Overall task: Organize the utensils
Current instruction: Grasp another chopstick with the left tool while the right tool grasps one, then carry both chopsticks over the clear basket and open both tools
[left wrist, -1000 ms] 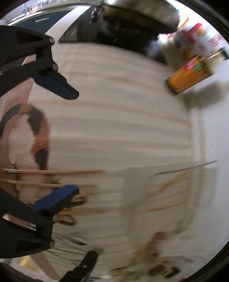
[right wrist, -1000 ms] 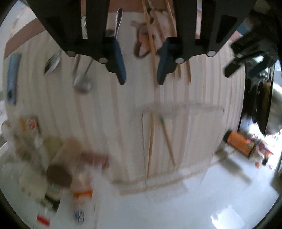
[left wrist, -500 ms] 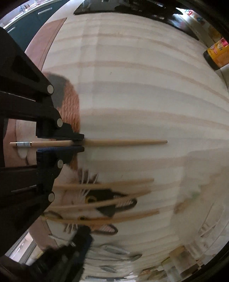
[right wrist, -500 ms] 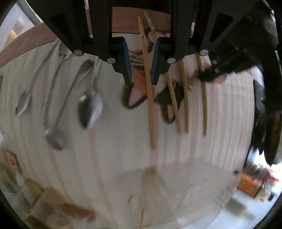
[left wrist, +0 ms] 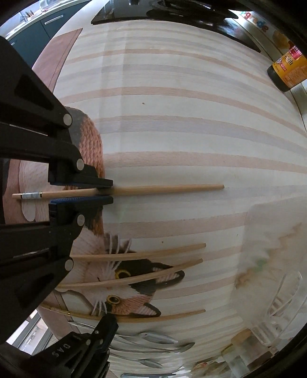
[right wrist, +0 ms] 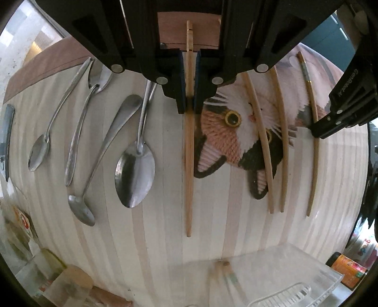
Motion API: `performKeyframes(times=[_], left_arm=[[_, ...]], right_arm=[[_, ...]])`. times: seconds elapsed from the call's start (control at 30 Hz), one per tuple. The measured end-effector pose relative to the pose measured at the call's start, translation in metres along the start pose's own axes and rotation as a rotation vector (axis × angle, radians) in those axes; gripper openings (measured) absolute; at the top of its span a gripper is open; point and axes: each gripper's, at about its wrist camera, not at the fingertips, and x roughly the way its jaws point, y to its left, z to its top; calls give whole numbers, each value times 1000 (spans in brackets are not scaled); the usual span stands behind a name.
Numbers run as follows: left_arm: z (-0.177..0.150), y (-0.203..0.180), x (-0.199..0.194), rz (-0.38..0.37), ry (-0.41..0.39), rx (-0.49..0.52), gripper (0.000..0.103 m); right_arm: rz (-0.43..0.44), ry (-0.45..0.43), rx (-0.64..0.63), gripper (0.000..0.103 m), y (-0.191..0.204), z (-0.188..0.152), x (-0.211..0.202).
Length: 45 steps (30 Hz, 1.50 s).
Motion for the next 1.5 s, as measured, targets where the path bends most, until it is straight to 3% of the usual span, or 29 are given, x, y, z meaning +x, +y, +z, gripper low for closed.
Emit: performKeyframes(times=[0.23, 0.63, 0.87, 1.1, 1.37, 1.5], left_arm=[[1, -2, 1, 0, -3, 8, 5], [-5, 3, -14, 33, -41, 13, 4], [-3, 14, -72, 42, -161, -10, 4], [5, 21, -143, 4, -297, -48, 4], [28, 15, -212, -76, -431, -59, 4], [56, 15, -229, -147, -442, -78, 4]], right_arm=[[-61, 6, -27, 8, 12, 1, -1], [-42, -9, -6, 7, 7, -6, 3], [22, -71, 2, 7, 4, -12, -29], [73, -190, -2, 7, -1, -5, -90], [156, -329, -14, 7, -6, 15, -160], [212, -372, 4, 7, -9, 41, -183]])
